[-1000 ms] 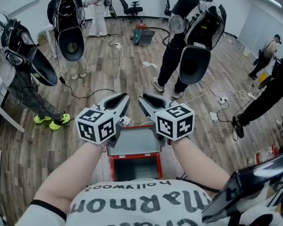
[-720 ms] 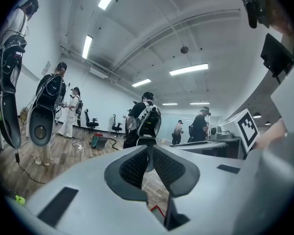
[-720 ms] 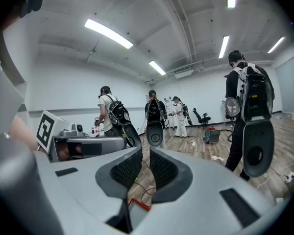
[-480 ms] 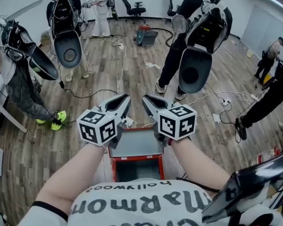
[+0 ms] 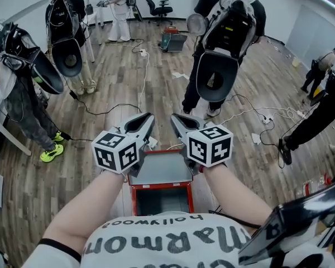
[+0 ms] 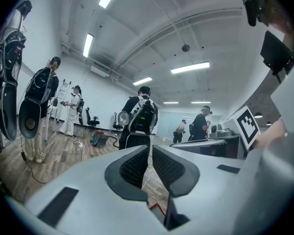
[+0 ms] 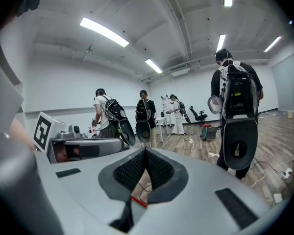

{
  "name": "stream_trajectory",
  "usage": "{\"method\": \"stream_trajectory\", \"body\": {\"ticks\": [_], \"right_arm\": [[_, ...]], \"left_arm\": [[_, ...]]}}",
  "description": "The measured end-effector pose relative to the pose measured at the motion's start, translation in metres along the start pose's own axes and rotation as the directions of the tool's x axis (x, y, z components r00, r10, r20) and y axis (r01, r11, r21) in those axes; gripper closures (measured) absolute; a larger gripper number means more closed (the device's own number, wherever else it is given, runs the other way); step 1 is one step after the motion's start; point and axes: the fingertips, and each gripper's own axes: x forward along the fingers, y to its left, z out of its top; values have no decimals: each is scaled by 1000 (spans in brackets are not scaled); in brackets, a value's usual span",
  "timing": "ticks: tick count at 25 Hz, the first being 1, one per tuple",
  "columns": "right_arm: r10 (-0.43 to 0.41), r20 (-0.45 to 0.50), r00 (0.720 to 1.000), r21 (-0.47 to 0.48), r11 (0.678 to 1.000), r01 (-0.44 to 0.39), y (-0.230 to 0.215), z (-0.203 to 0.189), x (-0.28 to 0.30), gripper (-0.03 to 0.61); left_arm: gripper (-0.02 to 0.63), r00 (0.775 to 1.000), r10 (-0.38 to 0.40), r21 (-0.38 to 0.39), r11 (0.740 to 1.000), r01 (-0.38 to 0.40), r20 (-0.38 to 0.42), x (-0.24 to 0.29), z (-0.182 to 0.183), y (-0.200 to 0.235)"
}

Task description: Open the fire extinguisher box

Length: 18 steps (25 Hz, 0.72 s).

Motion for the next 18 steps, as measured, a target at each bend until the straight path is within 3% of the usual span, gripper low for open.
{"method": "stream_trajectory", "body": {"ticks": [18], "right_arm": [[14,-14,1000,-4,1000,-14,-6,-3,-2,569]], "left_arm": [[578,1000,13,4,1000,-13,-9,7,-2,-3]]}}
